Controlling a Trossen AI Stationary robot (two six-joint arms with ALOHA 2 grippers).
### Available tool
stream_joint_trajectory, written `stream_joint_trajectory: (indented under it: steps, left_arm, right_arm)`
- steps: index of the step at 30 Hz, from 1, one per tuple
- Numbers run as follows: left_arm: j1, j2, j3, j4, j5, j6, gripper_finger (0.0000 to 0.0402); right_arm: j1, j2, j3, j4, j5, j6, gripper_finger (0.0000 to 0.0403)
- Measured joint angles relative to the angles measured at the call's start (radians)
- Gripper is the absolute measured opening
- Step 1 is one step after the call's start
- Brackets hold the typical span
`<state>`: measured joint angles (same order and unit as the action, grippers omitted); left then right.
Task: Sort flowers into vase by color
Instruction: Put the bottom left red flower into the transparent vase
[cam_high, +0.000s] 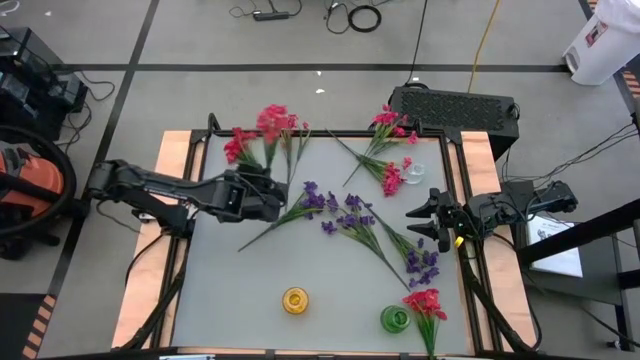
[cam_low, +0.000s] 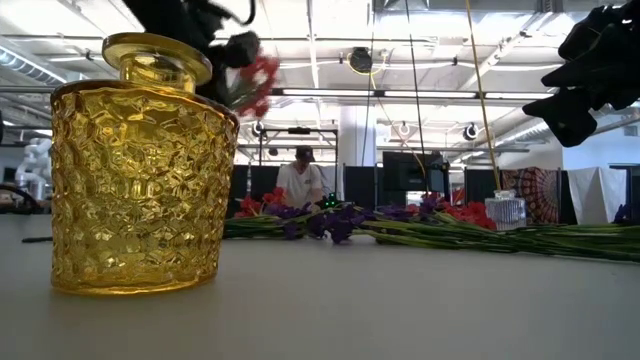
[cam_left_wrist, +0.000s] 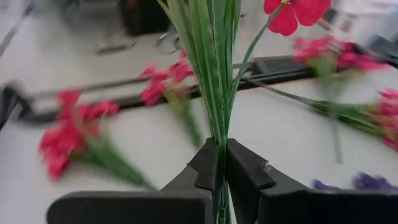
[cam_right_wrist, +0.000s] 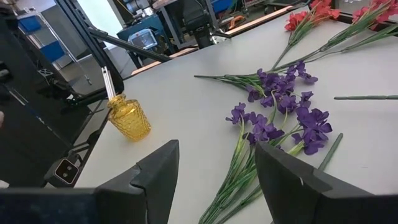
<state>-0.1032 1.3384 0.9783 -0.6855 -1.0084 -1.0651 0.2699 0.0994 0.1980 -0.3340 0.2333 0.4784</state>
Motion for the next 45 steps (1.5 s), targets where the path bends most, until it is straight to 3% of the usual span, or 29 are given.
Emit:
stream_joint_trajectory:
  steps: [8, 13, 29, 40, 45]
  left_arm:
    - [-0.032, -0.005, 0.000, 0.426, 0.006, 0.648, 0.0028]
    - [-0.033, -0.005, 0.000, 0.626, 0.077, 0.888, 0.0028]
    - [-0.029, -0.005, 0.000, 1.014, 0.306, 0.928, 0.0028]
    - [-0.029, -0.005, 0.000, 1.028, 0.430, 1.060, 0.0028]
    - [-0.029, -0.005, 0.000, 1.028, 0.546, 1.107, 0.0028]
  right_arm:
    - [0.000, 0.000, 0.000, 0.000, 0.000, 0.000, 0.0203]
    - [0.000, 0.000, 0.000, 0.000, 0.000, 0.000, 0.0203]
    - [0.000, 0.000, 0.000, 0.000, 0.000, 0.000, 0.0203]
    - [0.000, 0.000, 0.000, 0.000, 0.000, 0.000, 0.0203]
    - [0.000, 0.000, 0.000, 0.000, 0.000, 0.000, 0.0203]
